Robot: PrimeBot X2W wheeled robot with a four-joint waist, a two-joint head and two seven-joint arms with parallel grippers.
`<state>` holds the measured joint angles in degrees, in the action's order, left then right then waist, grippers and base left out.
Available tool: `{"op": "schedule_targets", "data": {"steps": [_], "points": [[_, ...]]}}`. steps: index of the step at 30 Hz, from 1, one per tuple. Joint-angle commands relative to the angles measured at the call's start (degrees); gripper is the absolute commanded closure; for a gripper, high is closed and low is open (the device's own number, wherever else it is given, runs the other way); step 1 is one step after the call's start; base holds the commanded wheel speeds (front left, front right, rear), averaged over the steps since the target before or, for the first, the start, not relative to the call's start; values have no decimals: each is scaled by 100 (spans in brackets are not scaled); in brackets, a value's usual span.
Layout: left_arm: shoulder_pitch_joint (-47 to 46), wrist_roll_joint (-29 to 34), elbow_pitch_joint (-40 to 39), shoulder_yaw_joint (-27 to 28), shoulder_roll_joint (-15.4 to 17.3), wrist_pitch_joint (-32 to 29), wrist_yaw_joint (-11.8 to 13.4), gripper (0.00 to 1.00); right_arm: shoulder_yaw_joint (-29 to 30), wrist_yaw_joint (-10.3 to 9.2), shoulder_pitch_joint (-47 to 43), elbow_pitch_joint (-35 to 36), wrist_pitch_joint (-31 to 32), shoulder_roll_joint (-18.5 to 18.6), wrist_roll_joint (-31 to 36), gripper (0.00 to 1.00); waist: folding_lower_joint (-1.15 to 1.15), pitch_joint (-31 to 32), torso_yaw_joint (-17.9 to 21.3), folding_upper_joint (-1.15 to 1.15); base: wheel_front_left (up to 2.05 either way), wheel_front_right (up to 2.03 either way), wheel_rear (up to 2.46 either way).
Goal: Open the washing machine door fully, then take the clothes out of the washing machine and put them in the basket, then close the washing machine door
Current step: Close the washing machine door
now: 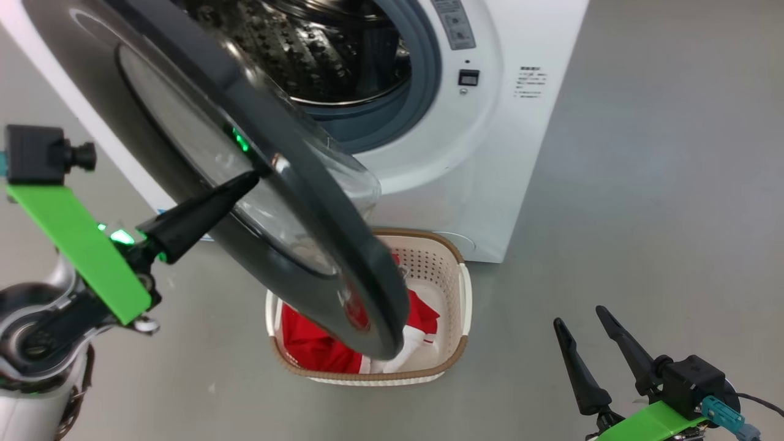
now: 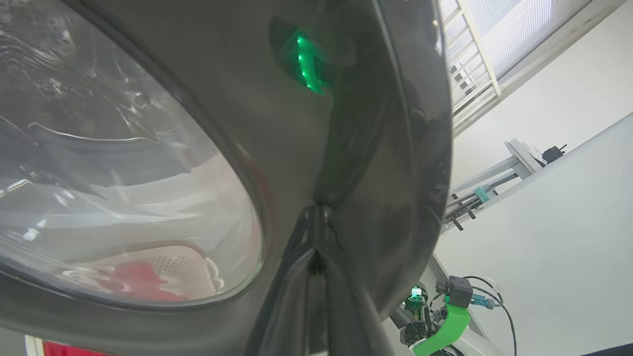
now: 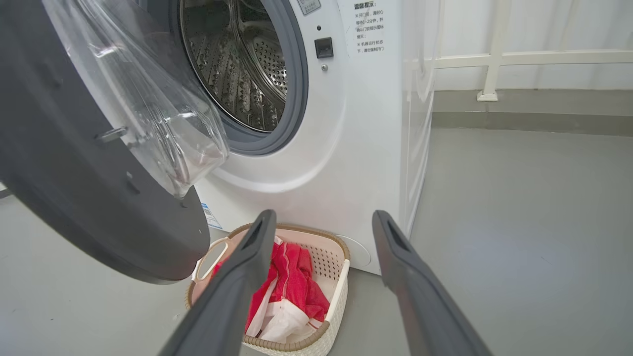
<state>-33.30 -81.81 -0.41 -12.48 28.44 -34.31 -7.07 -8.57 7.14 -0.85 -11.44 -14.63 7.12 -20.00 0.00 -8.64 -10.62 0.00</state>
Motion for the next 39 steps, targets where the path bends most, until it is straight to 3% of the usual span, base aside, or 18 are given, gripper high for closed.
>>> {"op": "schedule_targets", "data": {"steps": [1, 11, 25, 39], "points": [[-339, 69, -97, 182, 192, 111, -42, 100, -118, 35, 189, 159, -37, 26, 70, 0, 0, -43, 99, 0, 0, 0, 0], [-847, 132, 295, -209, 112, 870, -42, 100, -91, 35, 326, 196, -37, -53, 74, 0, 0, -252, 425, 0, 0, 0, 0], [-1482, 165, 829, -592, 304, 1679, -42, 100, -28, 35, 552, 229, -37, -182, 70, 0, 0, -576, 955, 0, 0, 0, 0], [-2004, 90, 1443, -984, 437, 2540, -42, 100, 46, 35, 718, 222, -37, -284, 79, 0, 0, -682, 1148, 0, 0, 0, 0]]}}
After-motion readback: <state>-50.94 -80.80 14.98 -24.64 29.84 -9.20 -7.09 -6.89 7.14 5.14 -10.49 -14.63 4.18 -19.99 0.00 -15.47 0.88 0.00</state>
